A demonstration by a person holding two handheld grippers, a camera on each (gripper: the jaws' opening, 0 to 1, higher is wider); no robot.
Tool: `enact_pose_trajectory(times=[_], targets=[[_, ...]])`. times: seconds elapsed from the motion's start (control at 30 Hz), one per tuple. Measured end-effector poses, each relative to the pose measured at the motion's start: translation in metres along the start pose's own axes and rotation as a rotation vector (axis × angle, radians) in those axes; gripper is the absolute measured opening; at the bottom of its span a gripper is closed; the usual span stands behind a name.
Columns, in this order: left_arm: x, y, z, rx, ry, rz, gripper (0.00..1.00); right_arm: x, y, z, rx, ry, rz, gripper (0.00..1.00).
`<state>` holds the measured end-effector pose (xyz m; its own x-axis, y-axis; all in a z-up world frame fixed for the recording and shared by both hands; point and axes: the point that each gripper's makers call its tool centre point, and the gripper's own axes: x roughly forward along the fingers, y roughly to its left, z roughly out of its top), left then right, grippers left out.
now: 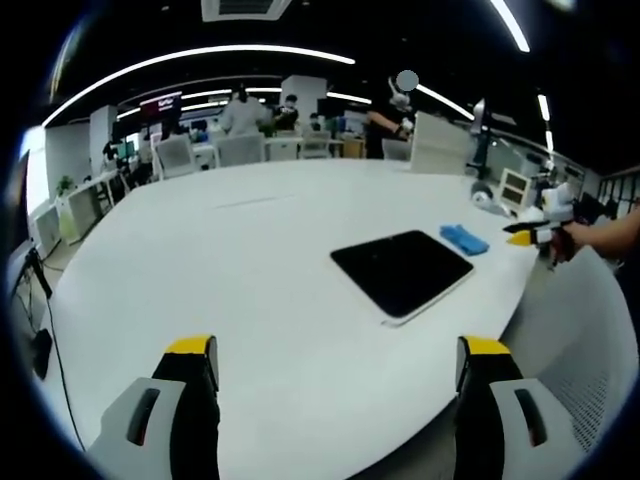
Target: Wipe the mirror surface with the cleaning cloth until all visible marks leave the cleaned area.
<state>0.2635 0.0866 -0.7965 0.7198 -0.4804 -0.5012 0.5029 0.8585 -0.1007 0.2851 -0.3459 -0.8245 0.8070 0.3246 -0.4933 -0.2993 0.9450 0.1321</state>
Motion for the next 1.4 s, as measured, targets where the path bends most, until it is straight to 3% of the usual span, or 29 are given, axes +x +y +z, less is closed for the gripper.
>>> enact_pose_trajectory(times=[1.4], targets=[[0.0,-0.001,-0.001,0.014,0.002,-0.002,0.98,-0.008,-0.006,0.006,0.011,-0.009,-0.037,1.0]])
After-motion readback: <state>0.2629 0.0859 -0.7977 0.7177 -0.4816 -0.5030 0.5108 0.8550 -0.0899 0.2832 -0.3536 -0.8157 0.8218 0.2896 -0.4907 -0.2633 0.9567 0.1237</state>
